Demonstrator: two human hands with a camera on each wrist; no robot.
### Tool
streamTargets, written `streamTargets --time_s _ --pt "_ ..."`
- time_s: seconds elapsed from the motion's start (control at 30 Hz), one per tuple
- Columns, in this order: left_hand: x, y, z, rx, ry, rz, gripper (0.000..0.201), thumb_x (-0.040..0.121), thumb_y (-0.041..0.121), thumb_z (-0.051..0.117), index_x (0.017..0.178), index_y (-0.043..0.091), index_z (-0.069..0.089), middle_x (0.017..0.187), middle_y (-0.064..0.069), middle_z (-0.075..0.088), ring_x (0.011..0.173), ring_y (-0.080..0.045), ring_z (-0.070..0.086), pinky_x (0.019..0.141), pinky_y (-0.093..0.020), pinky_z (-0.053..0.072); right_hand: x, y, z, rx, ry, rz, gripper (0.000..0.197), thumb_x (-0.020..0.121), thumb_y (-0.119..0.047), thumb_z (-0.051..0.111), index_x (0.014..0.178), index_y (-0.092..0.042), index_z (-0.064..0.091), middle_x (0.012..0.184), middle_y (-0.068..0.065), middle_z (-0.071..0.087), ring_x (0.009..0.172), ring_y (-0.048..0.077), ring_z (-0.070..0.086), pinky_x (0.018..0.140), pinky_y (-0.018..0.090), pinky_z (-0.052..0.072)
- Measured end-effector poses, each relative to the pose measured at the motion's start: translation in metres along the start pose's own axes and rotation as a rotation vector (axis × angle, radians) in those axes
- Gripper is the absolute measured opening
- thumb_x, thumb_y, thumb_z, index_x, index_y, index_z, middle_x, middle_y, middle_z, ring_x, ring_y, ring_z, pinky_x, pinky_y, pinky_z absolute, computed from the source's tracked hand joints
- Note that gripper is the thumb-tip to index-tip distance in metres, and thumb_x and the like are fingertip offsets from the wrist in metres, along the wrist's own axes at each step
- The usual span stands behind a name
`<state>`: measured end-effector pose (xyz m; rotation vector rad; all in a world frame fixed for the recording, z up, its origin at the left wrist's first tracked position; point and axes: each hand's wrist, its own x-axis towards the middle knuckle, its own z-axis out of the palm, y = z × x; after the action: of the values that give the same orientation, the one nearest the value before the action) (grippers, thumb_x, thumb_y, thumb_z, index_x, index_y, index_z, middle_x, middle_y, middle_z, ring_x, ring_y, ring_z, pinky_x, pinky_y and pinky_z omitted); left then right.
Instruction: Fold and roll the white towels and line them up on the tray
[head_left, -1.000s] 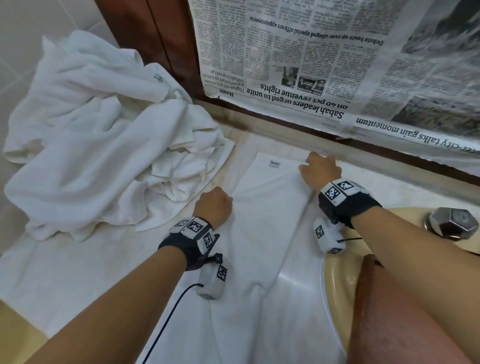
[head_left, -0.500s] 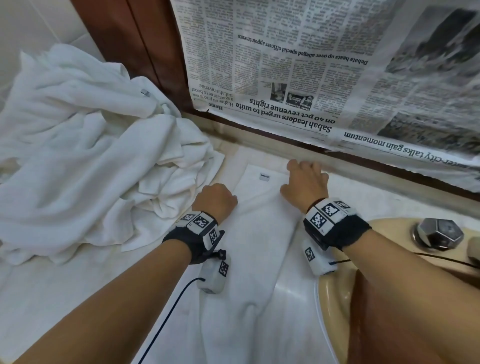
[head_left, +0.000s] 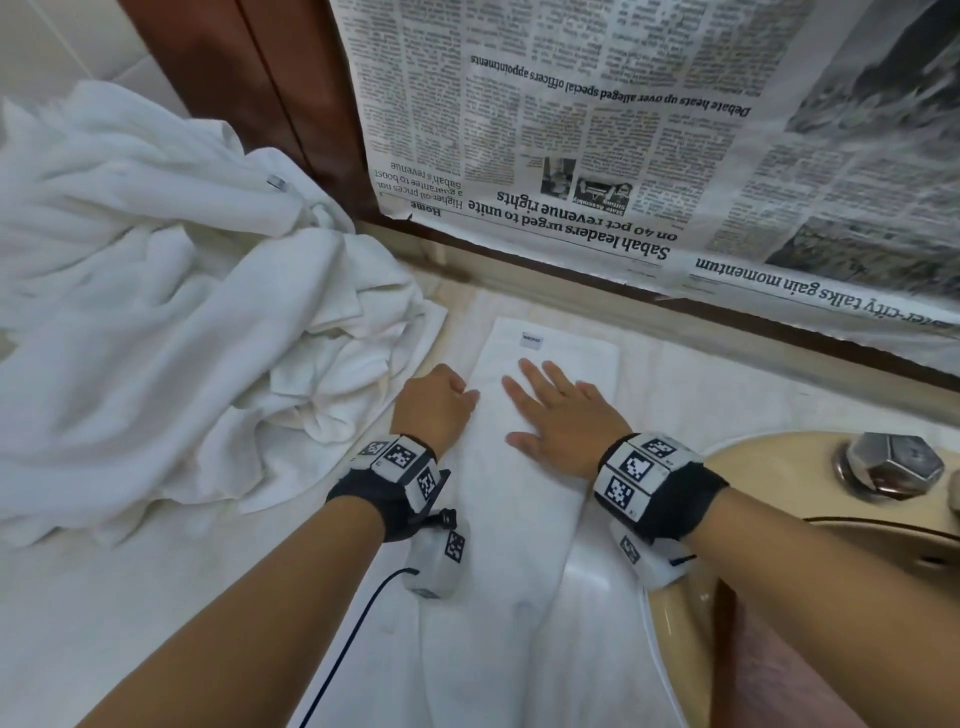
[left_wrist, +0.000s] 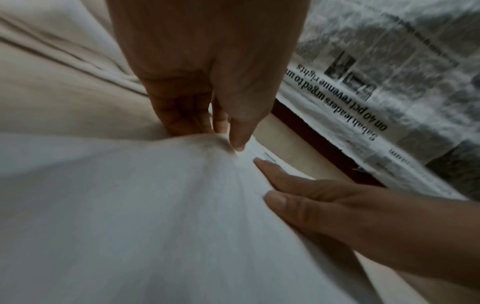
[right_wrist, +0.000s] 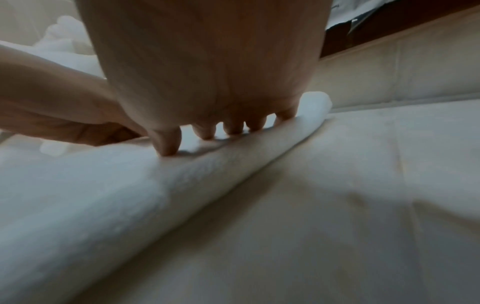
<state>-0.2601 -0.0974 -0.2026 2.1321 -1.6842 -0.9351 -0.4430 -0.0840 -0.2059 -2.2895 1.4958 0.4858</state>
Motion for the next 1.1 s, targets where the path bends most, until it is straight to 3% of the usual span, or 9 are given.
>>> streamTargets --time_s 0.17,0.3,0.43,0.53,0.6,0.7,0.87,1.0,1.1 --pt "-0.069 -0.022 -0.006 -0.111 -0.04 -0.065 0.038 0.088 0.037 0.065 0.12 0.018 0.056 0.097 0.0 0.063 0.102 -0.02 0.059 0.086 -0.029 0.047 0.004 0.001 -0.005 -0.005 -0.029 0.009 0.07 0.099 -0.057 0.024 0.153 -0.031 -0.01 0.159 -0.003 -0.022 0.148 0.02 -0.014 0.119 0.045 0.005" --pt "-0.131 -0.05 -0.008 -0.196 -0.058 -0.171 0.034 0.087 0.035 0.067 0.116 0.02 0.058 0.08 0.006 0.059 0.096 -0.02 0.06 0.084 -0.032 0.051 0.005 -0.003 -0.009 -0.01 -0.036 0.033 0.07 0.099 -0.055 0.029 0.153 -0.03 -0.006 0.16 -0.001 -0.018 0.149 0.022 -0.009 0.117 0.049 0.011" --pt "-0.177 -0.076 -0.003 -0.202 -0.077 -0.232 0.03 0.086 0.037 0.067 0.111 0.022 0.06 0.084 0.008 0.059 0.106 -0.022 0.057 0.094 -0.038 0.047 -0.012 -0.031 -0.015 0.027 0.049 0.148 0.063 0.097 -0.042 0.042 0.151 -0.021 0.016 0.16 0.011 0.001 0.146 0.031 0.008 0.113 0.048 0.024" --pt "-0.198 -0.089 -0.001 -0.207 -0.055 -0.256 0.027 0.084 0.038 0.068 0.106 0.025 0.06 0.083 0.009 0.061 0.103 -0.02 0.059 0.092 -0.036 0.048 -0.045 -0.065 0.002 0.081 0.083 0.096 0.062 0.094 -0.046 0.044 0.146 -0.02 0.024 0.158 0.013 0.011 0.141 0.035 0.017 0.106 0.047 0.031" --pt "-0.21 -0.09 0.001 -0.165 -0.06 -0.237 0.031 0.081 0.041 0.07 0.105 0.025 0.059 0.087 0.007 0.061 0.097 -0.017 0.059 0.083 -0.03 0.048 -0.068 -0.081 0.022 0.122 0.033 0.084 0.066 0.092 -0.053 0.041 0.147 -0.022 0.021 0.158 0.012 0.01 0.141 0.037 0.016 0.107 0.048 0.03" --pt "-0.23 -0.083 0.009 -0.009 -0.143 -0.158 0.035 0.079 0.047 0.067 0.1 0.024 0.051 0.089 0.008 0.058 0.088 -0.018 0.057 0.069 -0.028 0.041 -0.086 -0.081 0.042 0.125 -0.069 0.109 0.077 0.094 -0.061 0.035 0.154 -0.027 0.0 0.16 0.006 -0.017 0.147 0.034 -0.009 0.116 0.05 0.014" --pt "-0.247 -0.086 0.026 0.184 -0.233 0.048 0.04 0.084 0.042 0.056 0.112 0.017 0.04 0.094 0.002 0.058 0.087 -0.024 0.06 0.075 -0.034 0.051 -0.081 -0.069 0.047 0.215 -0.089 0.115 0.072 0.096 -0.06 0.032 0.154 -0.032 -0.002 0.16 -0.001 -0.02 0.147 0.028 -0.015 0.118 0.048 0.005" --pt "-0.241 -0.092 0.016 0.162 -0.261 0.105 0.038 0.08 0.029 0.056 0.112 0.016 0.04 0.095 -0.001 0.058 0.085 -0.023 0.058 0.072 -0.033 0.051 -0.071 -0.071 0.04 0.209 -0.116 0.161 0.072 0.097 -0.059 0.033 0.154 -0.032 0.0 0.161 -0.001 -0.017 0.148 0.029 -0.012 0.117 0.048 0.008" --pt "-0.229 -0.098 0.002 0.18 -0.289 0.123 0.036 0.078 0.024 0.059 0.109 0.014 0.043 0.102 -0.002 0.053 0.094 -0.024 0.056 0.078 -0.033 0.049 -0.069 -0.073 0.037 0.156 -0.108 0.174 0.076 0.095 -0.062 0.033 0.154 -0.03 -0.004 0.16 0.001 -0.018 0.148 0.03 -0.011 0.118 0.05 0.009"
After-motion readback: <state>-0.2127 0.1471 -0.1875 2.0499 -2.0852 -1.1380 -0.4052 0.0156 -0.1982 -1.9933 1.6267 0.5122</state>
